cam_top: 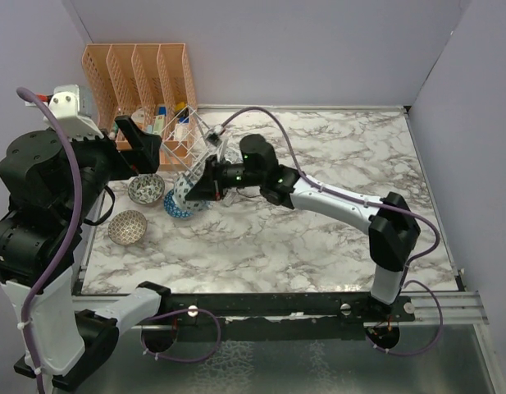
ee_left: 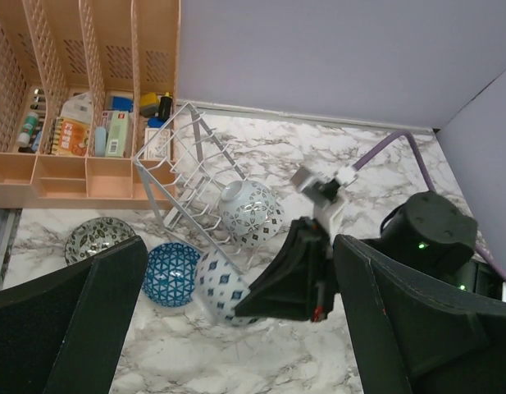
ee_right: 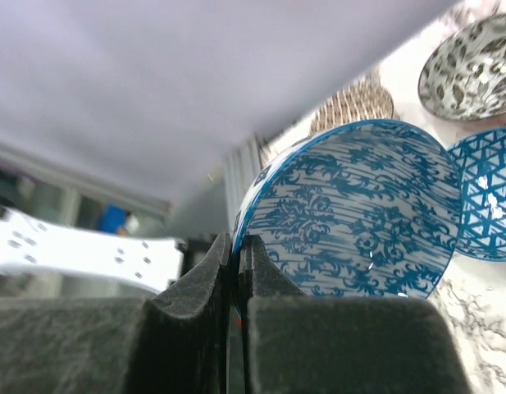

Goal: Load the bowls into the dish rack

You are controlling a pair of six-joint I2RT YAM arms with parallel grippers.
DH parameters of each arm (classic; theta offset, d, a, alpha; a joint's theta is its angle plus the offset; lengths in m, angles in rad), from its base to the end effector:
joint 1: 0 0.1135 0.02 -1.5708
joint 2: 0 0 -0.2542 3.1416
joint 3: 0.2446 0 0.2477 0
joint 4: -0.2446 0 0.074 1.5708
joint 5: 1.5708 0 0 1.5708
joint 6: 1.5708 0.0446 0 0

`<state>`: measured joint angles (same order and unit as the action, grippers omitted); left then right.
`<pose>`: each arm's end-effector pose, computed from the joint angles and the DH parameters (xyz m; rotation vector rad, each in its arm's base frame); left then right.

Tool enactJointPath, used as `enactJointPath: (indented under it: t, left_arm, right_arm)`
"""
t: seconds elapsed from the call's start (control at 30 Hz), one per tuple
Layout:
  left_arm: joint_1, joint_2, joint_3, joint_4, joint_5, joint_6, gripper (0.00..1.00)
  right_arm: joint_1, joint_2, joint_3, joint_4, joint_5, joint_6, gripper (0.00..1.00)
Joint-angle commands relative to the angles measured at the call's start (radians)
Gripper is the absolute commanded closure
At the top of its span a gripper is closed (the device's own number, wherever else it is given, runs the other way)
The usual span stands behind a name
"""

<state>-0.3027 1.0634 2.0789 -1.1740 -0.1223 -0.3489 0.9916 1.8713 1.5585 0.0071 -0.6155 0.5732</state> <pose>0.0866 -0.0213 0.5528 -0.1310 1.7377 -0.3741 0.2235 0.3887 0.3062 -0.9224 1.9690 1.5717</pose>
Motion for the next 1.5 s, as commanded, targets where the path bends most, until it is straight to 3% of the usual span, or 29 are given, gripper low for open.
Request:
enactJointPath:
  t: [0.0,0.3,0.53,0.97,1.47]
  left_arm:
    - [-0.003,0.014,0.026,0.022,0.021,0.02,0.01]
    - [-0.003,0.025,0.02,0.027,0.053,0.038,0.01]
    - [-0.003,0.039,0.01,0.026,0.086,0.04,0.01]
    - [-0.003,0.068,0.006,0.003,0.103,0.084,0.01]
    - [-0.003,0.084,-0.021,0.014,0.122,0.105,0.01]
  right_arm:
    - [-0.085,-0.105,-0.151,0.553,0.026,0.46,0.99]
    - [-0.175,0.026,-0.227,1.097,0.32,0.853,0.99]
    - [-0.212,0.162,-0.248,1.317,0.551,1.043,0.99]
    - [-0.229,0.284,-0.255,1.352,0.702,1.166,0.99]
    - [-0.225,0.327,-0.294,1.262,0.731,1.282,0.99]
